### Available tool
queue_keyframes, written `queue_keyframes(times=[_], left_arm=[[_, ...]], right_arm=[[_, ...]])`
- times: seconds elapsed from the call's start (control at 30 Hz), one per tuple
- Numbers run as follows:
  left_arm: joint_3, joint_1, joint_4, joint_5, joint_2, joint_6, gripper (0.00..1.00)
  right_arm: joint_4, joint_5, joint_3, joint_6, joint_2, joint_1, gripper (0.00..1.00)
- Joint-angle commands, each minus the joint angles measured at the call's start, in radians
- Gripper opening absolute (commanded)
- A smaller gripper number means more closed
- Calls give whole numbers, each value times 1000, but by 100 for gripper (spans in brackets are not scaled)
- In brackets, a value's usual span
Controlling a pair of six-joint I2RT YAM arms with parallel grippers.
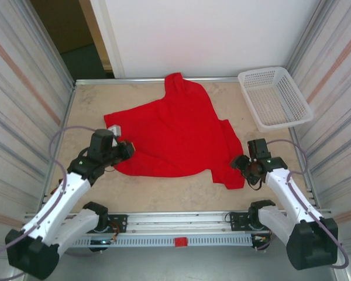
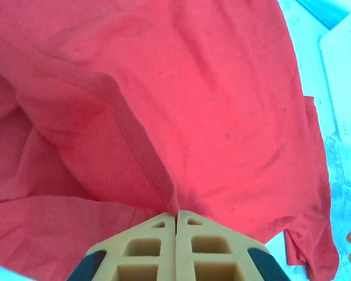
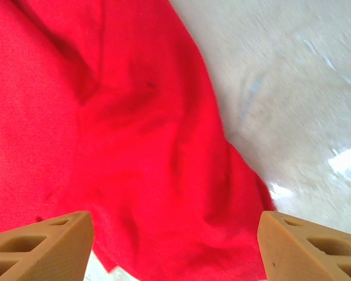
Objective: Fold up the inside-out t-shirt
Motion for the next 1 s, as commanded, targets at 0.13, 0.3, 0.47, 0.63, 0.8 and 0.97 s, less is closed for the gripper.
queue_keyframes(times=[0.13, 0.3, 0.47, 0.63, 0.8, 0.97], left_arm=[[-81, -6, -60, -55, -63, -97, 0], [-75, -7, -76, -60, -71, -93, 0], [-89, -9, -91, -63, -106, -116, 0], [-117, -17, -116, -22, -152, -141, 0], [-160, -60, -50, 60, -128, -138, 19], [-142, -116, 9, 131, 15, -68, 52]], right_arm=[[-78, -52, -72, 55, -22, 11, 65], [-15, -75, -93, 98, 6, 52, 60], [33, -62, -82, 103, 39, 57, 18], [-36, 7, 8, 74, -29, 39, 0], [-121, 86, 76, 24, -116, -10, 0], [-142, 101, 75, -17, -122, -86, 0]])
